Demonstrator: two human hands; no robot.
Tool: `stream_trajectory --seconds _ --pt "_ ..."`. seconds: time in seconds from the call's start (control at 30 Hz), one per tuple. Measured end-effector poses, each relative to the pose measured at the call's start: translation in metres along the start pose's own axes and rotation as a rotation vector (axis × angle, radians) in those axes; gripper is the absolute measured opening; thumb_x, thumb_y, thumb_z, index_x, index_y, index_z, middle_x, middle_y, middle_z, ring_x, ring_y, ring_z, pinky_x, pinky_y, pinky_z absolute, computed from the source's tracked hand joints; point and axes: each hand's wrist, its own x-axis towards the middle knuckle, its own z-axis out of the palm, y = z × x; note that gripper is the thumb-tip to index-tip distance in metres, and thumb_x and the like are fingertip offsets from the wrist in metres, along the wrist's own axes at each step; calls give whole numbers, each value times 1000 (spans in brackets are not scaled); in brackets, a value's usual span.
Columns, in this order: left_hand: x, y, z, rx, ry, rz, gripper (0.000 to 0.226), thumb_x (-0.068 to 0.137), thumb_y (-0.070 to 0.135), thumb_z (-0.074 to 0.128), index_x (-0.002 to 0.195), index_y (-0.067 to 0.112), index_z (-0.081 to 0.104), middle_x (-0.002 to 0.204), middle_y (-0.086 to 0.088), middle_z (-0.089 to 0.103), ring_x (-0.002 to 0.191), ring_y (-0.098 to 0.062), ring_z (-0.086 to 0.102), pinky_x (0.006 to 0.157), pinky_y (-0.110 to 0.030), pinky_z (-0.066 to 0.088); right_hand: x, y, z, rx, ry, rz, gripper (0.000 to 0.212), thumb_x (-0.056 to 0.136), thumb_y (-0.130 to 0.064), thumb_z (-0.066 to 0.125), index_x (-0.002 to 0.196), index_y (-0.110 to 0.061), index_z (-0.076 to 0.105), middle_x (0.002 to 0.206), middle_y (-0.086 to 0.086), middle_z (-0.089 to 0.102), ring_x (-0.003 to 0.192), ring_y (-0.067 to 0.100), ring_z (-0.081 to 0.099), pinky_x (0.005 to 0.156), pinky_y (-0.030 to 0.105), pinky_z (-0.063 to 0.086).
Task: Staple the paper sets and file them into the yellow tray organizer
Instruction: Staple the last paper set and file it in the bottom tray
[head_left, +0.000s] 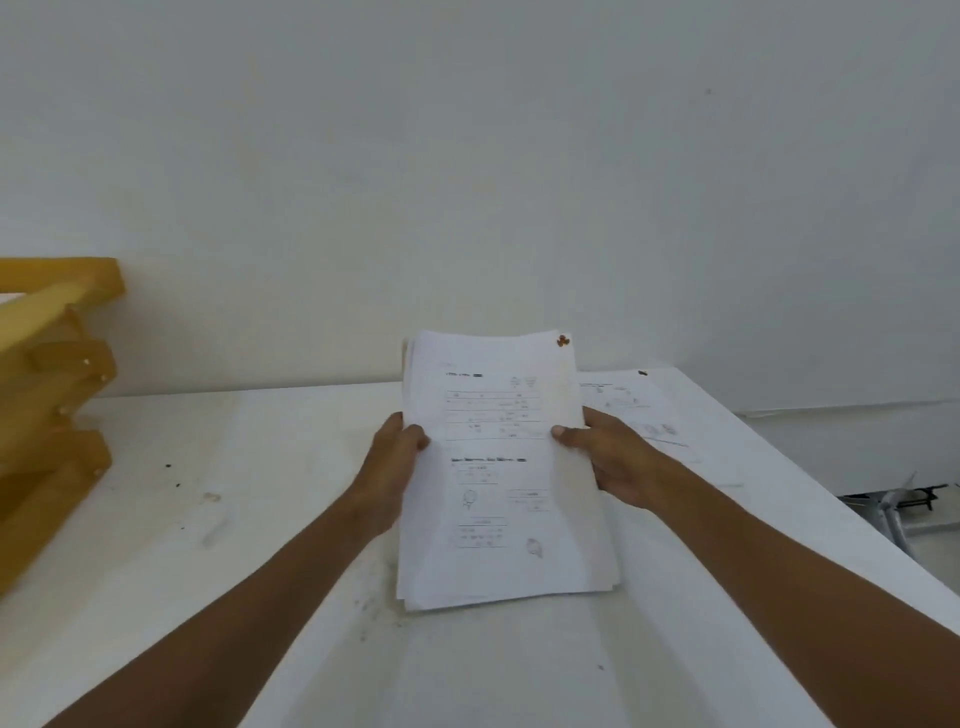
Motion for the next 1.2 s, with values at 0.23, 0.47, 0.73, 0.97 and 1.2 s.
stream_trajectory --seconds 0.23,0.47,0.73,0.97,1.2 --pt "-11 48 -91 162 125 247 25 102 12 43 123 18 55 120 -4 67 108 -25 67 95 -46 57 8 -29 111 46 85 -336 22 99 -18 56 112 -35 61 110 -12 71 106 14 67 94 39 55" --pt "-26 61 -142 107 211 399 28 102 7 46 127 17 49 121 -1 65 106 -18 68 73 -24 57 5 -48 176 81 18 -521 31 99 -25 57 130 -20 55 119 -4 69 109 16 68 86 32 58" --pt "-24 39 -148 133 226 290 20 107 16 41 127 16 45 124 1 61 114 -15 62 78 -24 51 2 -34 196 54 40 -502 26 102 -23 53 128 -22 53 121 0 66 108 17 65 79 26 58" --pt "-26 42 -140 146 229 309 22 108 11 36 128 16 41 122 1 60 101 -5 61 59 -11 52 3 -35 200 83 74 -521 24 102 -21 53 124 -27 50 117 -5 64 108 16 64 84 30 58" --pt "-27 34 -141 175 214 282 26 111 18 29 131 15 45 124 -2 60 101 -10 61 58 -13 54 5 -33 204 73 84 -503 26 103 -21 49 130 -23 49 116 -5 64 103 13 64 66 16 57"
